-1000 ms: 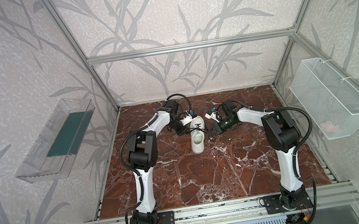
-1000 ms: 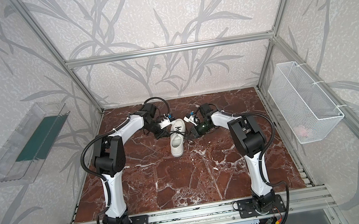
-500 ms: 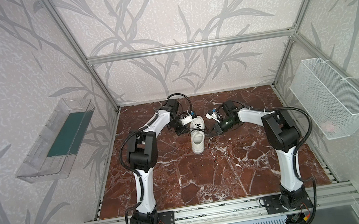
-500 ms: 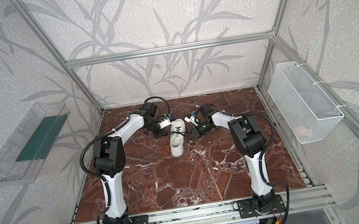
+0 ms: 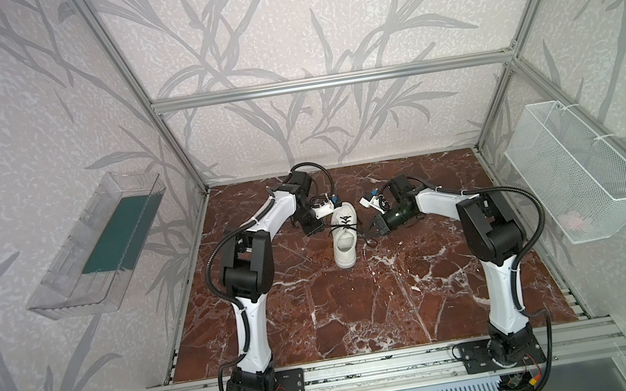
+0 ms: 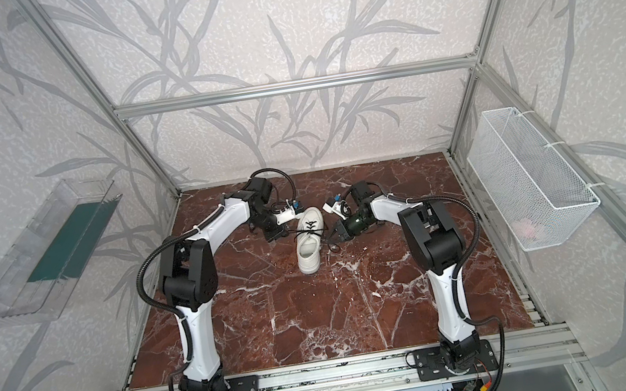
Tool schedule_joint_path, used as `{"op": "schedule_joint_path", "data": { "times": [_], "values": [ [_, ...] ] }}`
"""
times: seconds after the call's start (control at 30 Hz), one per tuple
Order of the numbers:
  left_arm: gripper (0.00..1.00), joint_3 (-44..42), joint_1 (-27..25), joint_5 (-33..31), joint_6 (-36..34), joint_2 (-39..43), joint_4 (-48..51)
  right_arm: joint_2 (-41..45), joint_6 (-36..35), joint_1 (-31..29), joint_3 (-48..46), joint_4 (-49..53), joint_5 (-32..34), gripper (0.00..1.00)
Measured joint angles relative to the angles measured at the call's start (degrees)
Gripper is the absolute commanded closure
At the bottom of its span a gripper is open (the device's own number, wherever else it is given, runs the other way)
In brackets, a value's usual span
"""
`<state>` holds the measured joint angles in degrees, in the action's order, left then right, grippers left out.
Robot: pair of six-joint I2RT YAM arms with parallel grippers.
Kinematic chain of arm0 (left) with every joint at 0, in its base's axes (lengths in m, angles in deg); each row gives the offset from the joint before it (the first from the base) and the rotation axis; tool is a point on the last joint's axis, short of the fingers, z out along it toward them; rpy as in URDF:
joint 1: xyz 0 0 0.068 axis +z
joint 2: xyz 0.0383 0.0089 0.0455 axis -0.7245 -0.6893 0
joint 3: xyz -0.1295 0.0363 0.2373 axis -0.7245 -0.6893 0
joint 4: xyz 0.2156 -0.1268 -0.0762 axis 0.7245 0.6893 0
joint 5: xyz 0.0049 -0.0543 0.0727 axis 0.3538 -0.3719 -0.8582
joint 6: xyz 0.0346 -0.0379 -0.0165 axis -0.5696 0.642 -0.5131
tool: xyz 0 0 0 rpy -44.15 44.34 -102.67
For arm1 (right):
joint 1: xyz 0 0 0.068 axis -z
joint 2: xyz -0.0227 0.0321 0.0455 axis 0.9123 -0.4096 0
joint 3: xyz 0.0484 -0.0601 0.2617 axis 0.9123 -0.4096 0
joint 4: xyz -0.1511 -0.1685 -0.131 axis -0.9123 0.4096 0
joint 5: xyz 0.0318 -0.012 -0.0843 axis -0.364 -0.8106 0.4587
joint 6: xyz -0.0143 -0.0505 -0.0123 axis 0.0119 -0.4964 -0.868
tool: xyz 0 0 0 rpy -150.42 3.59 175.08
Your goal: Tie the shoes
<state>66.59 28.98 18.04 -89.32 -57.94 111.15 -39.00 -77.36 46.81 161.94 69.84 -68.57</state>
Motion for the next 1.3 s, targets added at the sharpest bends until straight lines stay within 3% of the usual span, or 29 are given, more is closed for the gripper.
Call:
{"op": "schedule_joint_path", "data": {
  "times": [0.43, 0.83, 0.87, 0.9, 0.93, 0.97, 1.13, 1.3],
  "values": [
    [1.00, 0.0, -0.6, -8.6, -3.2, 0.0, 1.9, -0.1, -0.1, 0.0, 0.0, 0.0, 0.0, 1.00],
    [1.00, -0.5, -1.3, -12.6, -5.2, 0.0, 1.6, -0.6, -0.2, 0.0, 0.1, 0.1, 0.3, 1.00],
    [0.94, -0.8, -1.2, -12.4, -5.1, 0.0, 1.4, -0.6, -0.2, 0.0, 0.1, 0.1, 0.3, 1.00],
    [0.82, -0.9, -1.2, -12.2, -5.1, 0.1, 1.4, -0.6, -0.2, 0.0, 0.1, 0.2, 0.3, 0.91],
    [0.69, -1.0, -1.2, -11.8, -5.2, 0.1, 1.4, -0.6, -0.2, 0.0, 0.1, 0.3, 0.3, 0.76],
    [0.61, -1.3, -1.2, -11.3, -5.0, 0.2, 1.3, -0.6, 0.0, 0.0, 0.2, 0.6, 0.3, 0.68],
    [0.47, -3.8, -1.2, -9.1, -4.2, 2.2, -0.5, -0.6, 0.1, 0.5, 0.2, 1.5, 0.9, 0.46],
    [0.37, -8.6, -0.8, -6.6, -2.5, 7.2, -3.9, 0.5, 1.1, 1.8, -0.7, 1.4, 1.6, 0.36]
  ]
}}
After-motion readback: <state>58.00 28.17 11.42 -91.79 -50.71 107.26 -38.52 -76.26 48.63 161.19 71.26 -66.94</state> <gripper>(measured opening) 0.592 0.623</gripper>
